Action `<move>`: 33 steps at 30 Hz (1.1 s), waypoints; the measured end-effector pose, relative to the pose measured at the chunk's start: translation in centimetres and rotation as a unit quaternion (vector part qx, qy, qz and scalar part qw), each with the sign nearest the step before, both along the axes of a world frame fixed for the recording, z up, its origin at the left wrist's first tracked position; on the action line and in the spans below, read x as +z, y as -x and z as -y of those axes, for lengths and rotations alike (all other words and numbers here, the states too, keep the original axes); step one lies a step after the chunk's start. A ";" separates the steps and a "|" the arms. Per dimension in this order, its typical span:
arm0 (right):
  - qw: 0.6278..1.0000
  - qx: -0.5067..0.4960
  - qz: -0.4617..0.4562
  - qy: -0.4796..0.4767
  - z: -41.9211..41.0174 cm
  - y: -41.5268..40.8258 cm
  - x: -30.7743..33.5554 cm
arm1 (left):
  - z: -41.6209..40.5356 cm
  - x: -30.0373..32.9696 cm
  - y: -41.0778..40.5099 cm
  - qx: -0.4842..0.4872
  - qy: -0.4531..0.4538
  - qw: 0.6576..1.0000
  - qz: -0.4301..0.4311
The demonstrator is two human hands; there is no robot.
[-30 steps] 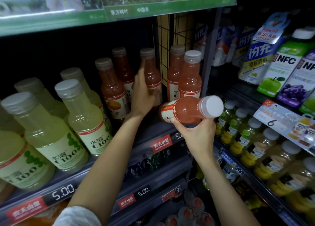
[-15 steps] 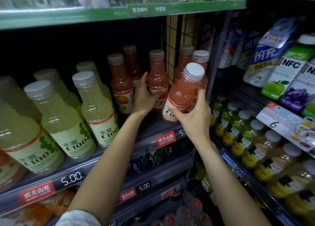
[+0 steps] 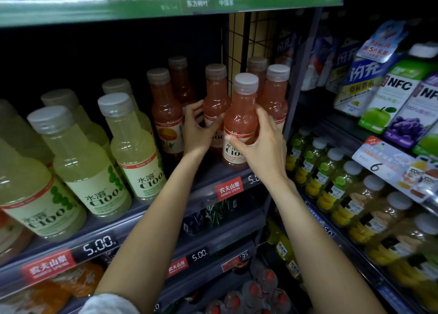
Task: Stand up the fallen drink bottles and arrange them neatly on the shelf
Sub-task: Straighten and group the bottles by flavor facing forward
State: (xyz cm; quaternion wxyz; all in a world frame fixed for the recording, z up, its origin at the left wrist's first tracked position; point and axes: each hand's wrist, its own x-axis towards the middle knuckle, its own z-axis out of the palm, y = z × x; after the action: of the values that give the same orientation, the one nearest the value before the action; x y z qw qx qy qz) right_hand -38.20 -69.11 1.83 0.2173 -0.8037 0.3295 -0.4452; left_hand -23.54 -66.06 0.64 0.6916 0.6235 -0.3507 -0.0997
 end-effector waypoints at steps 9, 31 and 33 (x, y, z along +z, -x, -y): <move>0.982 -0.086 -0.133 0.100 0.8 -0.5 4.8 | -0.1 0.3 -0.2 -0.027 0.002 0.999 -0.043; 0.980 -0.084 0.042 0.174 -1.6 0.1 3.3 | -3.9 1.2 2.9 0.079 0.012 0.988 0.129; 0.970 -0.011 0.124 0.209 -3.2 -0.6 2.5 | -6.4 1.5 3.7 0.148 0.058 0.956 0.245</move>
State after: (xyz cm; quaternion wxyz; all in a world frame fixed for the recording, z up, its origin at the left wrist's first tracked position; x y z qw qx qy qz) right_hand -37.56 -65.91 4.33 0.0784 -0.7659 0.2083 -0.6032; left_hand -27.24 -59.63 2.17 0.6269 0.6322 -0.4183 0.1800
